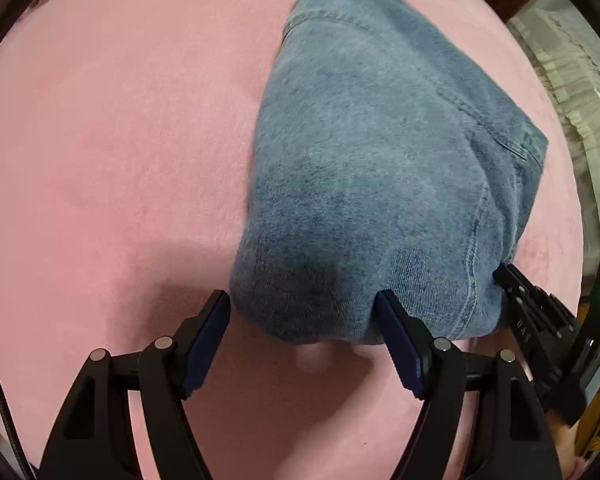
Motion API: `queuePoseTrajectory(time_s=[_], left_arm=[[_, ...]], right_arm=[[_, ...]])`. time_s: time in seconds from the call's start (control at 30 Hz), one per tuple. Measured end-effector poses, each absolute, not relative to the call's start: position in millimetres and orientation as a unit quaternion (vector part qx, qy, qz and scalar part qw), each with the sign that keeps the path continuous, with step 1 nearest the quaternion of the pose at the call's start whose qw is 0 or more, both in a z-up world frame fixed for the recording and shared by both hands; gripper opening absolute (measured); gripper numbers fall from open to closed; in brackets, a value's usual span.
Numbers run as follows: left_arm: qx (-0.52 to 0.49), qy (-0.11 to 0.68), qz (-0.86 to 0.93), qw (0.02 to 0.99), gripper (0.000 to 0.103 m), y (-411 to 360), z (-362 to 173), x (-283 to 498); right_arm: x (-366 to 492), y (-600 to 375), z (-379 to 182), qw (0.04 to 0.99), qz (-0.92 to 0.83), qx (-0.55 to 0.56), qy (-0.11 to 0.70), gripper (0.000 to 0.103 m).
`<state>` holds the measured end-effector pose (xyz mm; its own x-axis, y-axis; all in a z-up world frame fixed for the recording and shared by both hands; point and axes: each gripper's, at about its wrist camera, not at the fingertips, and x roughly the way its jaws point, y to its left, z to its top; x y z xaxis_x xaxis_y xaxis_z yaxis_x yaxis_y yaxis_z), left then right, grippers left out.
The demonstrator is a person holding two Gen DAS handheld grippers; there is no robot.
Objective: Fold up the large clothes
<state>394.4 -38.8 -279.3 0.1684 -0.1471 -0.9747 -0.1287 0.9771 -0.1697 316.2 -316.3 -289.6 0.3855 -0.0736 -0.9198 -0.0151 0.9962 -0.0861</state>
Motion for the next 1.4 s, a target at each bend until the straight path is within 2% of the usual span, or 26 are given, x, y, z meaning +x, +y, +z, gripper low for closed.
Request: queuePoseTrajectory(time_s=[0.13,0.2,0.23,0.3,0.47,0.57,0.77,0.83,0.93,1.07,1.17,1.3,1.4], left_arm=[[-0.075,0.632,-0.018,0.771,0.052,-42,-259,380],[-0.059,0.63,-0.026,0.774,0.033,-42,-248,374],[-0.055,0.627,-0.034,0.776,0.028,-42,-243,371],[-0.063,0.619,-0.065,0.78,0.009,-46,-229,364],[-0.103,0.616,-0.137,0.769,0.007,-62,-236,378],[-0.093,0.63,-0.132,0.759,0.007,-70,-245,386],[-0.099,0.636,-0.111,0.757,0.001,-63,-267,398],[-0.113,0.638,-0.115,0.753,0.001,-52,-264,398],[-0.138,0.641,-0.113,0.747,0.001,-36,-259,395],[-0.131,0.637,-0.094,0.753,0.001,-24,-247,391],[-0.116,0.628,-0.099,0.763,0.001,-26,-236,389],[-0.092,0.609,-0.119,0.779,0.004,-37,-228,397],[-0.092,0.61,-0.116,0.779,0.004,-46,-241,418]], right_arm=[[303,-331,-269,0.846,-0.01,0.012,0.534,0.012],[290,-335,-254,0.857,-0.007,0.027,0.515,0.012],[283,-333,-245,0.865,-0.009,0.029,0.5,0.012],[266,-327,-225,0.883,0.01,0.055,0.466,0.012],[257,-301,-219,0.862,0.139,0.183,0.452,0.012],[277,-284,-240,0.833,0.165,0.225,0.477,0.001],[302,-282,-283,0.806,0.158,0.229,0.523,0.0],[303,-300,-287,0.808,0.121,0.198,0.541,0.0],[290,-342,-286,0.799,0.116,0.21,0.551,0.0],[275,-363,-273,0.8,0.098,0.176,0.565,0.0],[264,-348,-256,0.818,0.083,0.134,0.553,0.0],[264,-321,-236,0.849,0.168,0.144,0.479,0.0],[288,-294,-253,0.839,0.178,0.145,0.493,0.0]])
